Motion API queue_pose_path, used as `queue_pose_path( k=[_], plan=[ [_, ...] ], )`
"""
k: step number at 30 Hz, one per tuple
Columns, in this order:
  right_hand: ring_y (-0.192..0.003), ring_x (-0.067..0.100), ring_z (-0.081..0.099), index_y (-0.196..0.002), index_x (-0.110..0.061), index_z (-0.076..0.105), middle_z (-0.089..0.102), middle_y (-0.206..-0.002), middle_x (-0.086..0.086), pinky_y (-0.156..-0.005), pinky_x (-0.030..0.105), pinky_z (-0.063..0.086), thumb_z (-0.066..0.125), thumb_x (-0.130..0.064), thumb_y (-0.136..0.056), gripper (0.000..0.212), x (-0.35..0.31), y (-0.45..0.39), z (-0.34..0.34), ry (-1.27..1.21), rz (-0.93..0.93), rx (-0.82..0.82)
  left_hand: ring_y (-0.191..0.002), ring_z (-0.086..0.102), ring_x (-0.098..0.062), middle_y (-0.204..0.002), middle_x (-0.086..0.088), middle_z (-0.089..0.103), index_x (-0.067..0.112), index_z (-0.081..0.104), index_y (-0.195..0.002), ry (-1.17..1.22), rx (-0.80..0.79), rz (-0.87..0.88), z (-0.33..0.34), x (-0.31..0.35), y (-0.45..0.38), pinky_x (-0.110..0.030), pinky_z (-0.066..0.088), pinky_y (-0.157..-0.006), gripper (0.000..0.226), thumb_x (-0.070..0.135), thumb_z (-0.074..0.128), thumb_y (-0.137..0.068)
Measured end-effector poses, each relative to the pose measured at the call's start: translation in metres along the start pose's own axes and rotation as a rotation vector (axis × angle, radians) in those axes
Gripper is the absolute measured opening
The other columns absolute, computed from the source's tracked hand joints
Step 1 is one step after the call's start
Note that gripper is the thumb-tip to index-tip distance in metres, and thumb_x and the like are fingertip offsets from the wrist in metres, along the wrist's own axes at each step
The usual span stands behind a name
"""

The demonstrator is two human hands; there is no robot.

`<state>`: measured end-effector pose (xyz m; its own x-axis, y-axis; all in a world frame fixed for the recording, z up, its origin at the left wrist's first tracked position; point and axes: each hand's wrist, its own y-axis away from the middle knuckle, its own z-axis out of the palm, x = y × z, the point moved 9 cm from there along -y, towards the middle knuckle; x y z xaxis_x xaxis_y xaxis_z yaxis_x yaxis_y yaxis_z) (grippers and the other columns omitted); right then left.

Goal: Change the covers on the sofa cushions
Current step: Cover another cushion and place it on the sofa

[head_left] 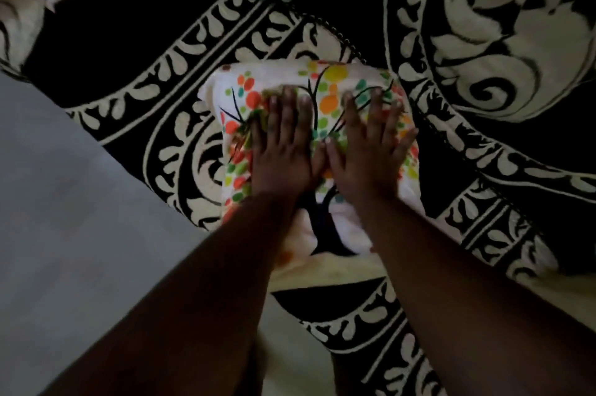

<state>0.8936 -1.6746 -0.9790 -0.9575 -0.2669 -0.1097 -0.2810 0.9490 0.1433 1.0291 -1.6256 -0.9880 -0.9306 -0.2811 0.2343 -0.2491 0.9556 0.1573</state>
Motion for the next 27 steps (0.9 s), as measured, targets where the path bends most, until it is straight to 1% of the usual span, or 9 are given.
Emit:
queue_pose_path(
  k=[3, 5, 7, 11, 14, 19, 23, 25, 27],
  plan=[
    [-0.153, 0.044, -0.007, -0.162, -0.034, 0.007, -0.008, -0.169, 0.015, -0.117, 0.071, 0.009, 0.043, -0.059, -0.096, 0.079, 0.006, 0.088, 0.004, -0.008, -0.059, -0.067, -0.155, -0.008, -0.035, -0.167, -0.015, -0.002, 0.014, 0.008, -0.161, 0.011, -0.035, 0.005, 0.007, 0.01, 0.097, -0.06, -0.001, -0.123, 0.078, 0.053, 0.037, -0.101],
    [-0.152, 0.049, 0.001, -0.158, -0.028, 0.029, 0.006, -0.167, 0.022, -0.114, 0.073, 0.016, 0.048, -0.058, -0.093, 0.074, 0.009, 0.153, 0.011, -0.001, -0.105, -0.157, -0.154, 0.002, -0.037, -0.166, -0.015, 0.005, 0.013, 0.019, -0.159, 0.055, -0.099, -0.029, 0.017, 0.015, 0.174, -0.065, 0.017, -0.12, 0.076, 0.047, 0.047, -0.098],
    [-0.151, 0.051, 0.006, -0.152, -0.026, 0.042, 0.017, -0.163, 0.025, -0.112, 0.074, 0.018, 0.05, -0.06, -0.091, 0.071, 0.007, 0.167, 0.012, 0.019, -0.106, -0.218, -0.154, 0.008, -0.035, -0.165, -0.015, 0.006, 0.012, 0.023, -0.158, 0.079, -0.144, -0.025, 0.016, 0.01, 0.19, -0.065, 0.027, -0.114, 0.072, 0.047, 0.042, -0.098],
    [-0.153, 0.047, -0.003, -0.161, -0.035, 0.012, 0.002, -0.169, 0.017, -0.114, 0.073, 0.008, 0.04, -0.067, -0.093, 0.08, -0.028, 0.038, 0.002, -0.027, -0.081, -0.07, -0.155, -0.007, -0.035, -0.168, -0.016, -0.001, 0.014, 0.009, -0.162, -0.031, -0.037, 0.05, 0.0, -0.018, 0.051, -0.062, 0.006, -0.122, 0.076, 0.053, 0.033, -0.101],
    [-0.153, 0.045, -0.003, -0.161, -0.039, 0.007, 0.001, -0.17, 0.011, -0.114, 0.073, 0.003, 0.034, -0.07, -0.093, 0.08, -0.039, -0.04, 0.002, -0.017, -0.014, 0.026, -0.155, -0.011, -0.032, -0.169, -0.013, -0.008, 0.018, -0.003, -0.162, -0.025, 0.041, 0.011, -0.008, -0.04, -0.029, -0.053, -0.006, -0.124, 0.075, 0.055, 0.026, -0.103],
    [-0.154, 0.043, -0.008, -0.162, -0.032, 0.002, -0.006, -0.169, 0.015, -0.116, 0.07, 0.006, 0.04, -0.064, -0.096, 0.082, -0.014, 0.032, 0.007, 0.024, -0.093, -0.029, -0.155, -0.011, -0.035, -0.167, -0.016, -0.008, 0.012, -0.003, -0.161, -0.029, -0.002, -0.018, 0.008, -0.012, 0.044, -0.056, -0.006, -0.123, 0.08, 0.053, 0.031, -0.102],
    [-0.153, 0.045, -0.004, -0.161, -0.027, 0.018, 0.002, -0.168, 0.02, -0.116, 0.07, 0.013, 0.048, -0.061, -0.095, 0.08, 0.002, 0.112, 0.004, 0.044, -0.132, -0.133, -0.153, -0.018, -0.032, -0.165, -0.014, -0.016, 0.013, -0.008, -0.16, 0.008, -0.182, -0.039, 0.019, 0.005, 0.132, -0.061, 0.006, -0.122, 0.079, 0.053, 0.03, -0.104],
    [-0.153, 0.044, -0.005, -0.162, -0.028, 0.015, -0.001, -0.168, 0.018, -0.116, 0.071, 0.011, 0.042, -0.063, -0.096, 0.079, -0.004, 0.106, 0.0, 0.037, -0.152, -0.163, -0.153, -0.019, -0.03, -0.166, -0.013, -0.016, 0.015, -0.009, -0.16, 0.028, -0.212, -0.042, 0.007, 0.0, 0.126, -0.061, 0.007, -0.121, 0.077, 0.056, 0.025, -0.104],
    [-0.154, 0.039, -0.009, -0.162, -0.033, 0.005, -0.007, -0.169, 0.013, -0.117, 0.07, 0.006, 0.035, -0.067, -0.096, 0.08, -0.015, 0.073, -0.021, -0.026, -0.169, -0.14, -0.155, -0.015, -0.029, -0.168, -0.01, -0.013, 0.018, -0.005, -0.161, 0.066, -0.126, 0.022, -0.03, 0.003, 0.09, -0.059, 0.003, -0.123, 0.076, 0.059, 0.023, -0.103]
  ],
)
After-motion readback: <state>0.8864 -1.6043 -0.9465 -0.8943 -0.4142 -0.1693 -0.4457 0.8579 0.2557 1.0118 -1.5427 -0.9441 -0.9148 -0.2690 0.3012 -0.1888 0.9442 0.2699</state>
